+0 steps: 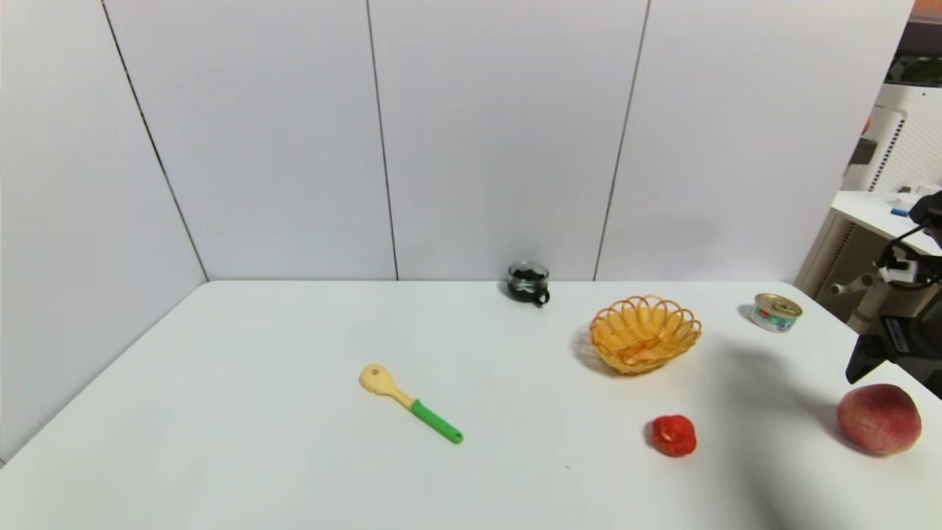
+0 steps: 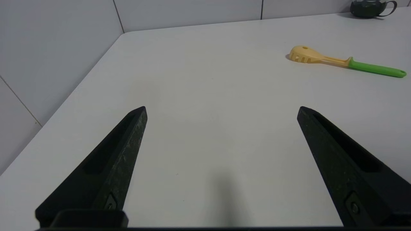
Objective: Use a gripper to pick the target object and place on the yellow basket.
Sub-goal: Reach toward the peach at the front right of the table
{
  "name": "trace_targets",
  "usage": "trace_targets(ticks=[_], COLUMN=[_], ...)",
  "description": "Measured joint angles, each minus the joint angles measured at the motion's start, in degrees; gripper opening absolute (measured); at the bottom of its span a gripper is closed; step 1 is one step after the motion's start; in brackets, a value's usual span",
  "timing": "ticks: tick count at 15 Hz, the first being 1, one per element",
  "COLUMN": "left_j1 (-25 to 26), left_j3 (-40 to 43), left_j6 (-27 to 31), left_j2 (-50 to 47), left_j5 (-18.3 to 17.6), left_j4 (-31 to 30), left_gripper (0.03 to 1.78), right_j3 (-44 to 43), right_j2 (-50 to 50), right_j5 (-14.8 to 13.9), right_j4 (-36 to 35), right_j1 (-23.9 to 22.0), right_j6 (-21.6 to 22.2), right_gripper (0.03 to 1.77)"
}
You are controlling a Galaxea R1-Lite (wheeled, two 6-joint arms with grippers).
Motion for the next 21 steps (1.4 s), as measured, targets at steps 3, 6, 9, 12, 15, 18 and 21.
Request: trace_targets(ticks=[3,6,9,12,15,18,21], left_j1=[0.0,0.0,0.0,0.0,0.0,0.0,0.0], left_j3=[0.0,0.0,0.0,0.0,0.0,0.0,0.0], left_j6=[0.0,0.0,0.0,0.0,0.0,0.0,0.0], left_j2=[0.0,0.0,0.0,0.0,0.0,0.0,0.0], left_j5=[0.0,0.0,0.0,0.0,0.0,0.0,0.0], left_j4=[0.0,0.0,0.0,0.0,0.0,0.0,0.0], left_gripper=[1.69,1.69,1.69,1.69,1.69,1.69,1.69], right_j3=[-1.0,-1.1,-1.2,-1.1,-0.6,0.1,0.7], right_j2=[1.6,2.3,3.0,3.6,4.0,4.3,5.1], right_j5=[0.7,3.3,4.7,6.0,7.2,7.2,7.2], right_j4=[0.1,0.1,0.2,0.8,3.0,3.6,3.5], right_j1=[-1.8,-2.8,-3.2,-3.1,-2.8,-2.7,-2.5], right_j6=[0.0,0.0,0.0,0.0,0.0,0.0,-0.1], right_gripper=[1.70,1.70,1.70,1.70,1.70,1.70,1.70])
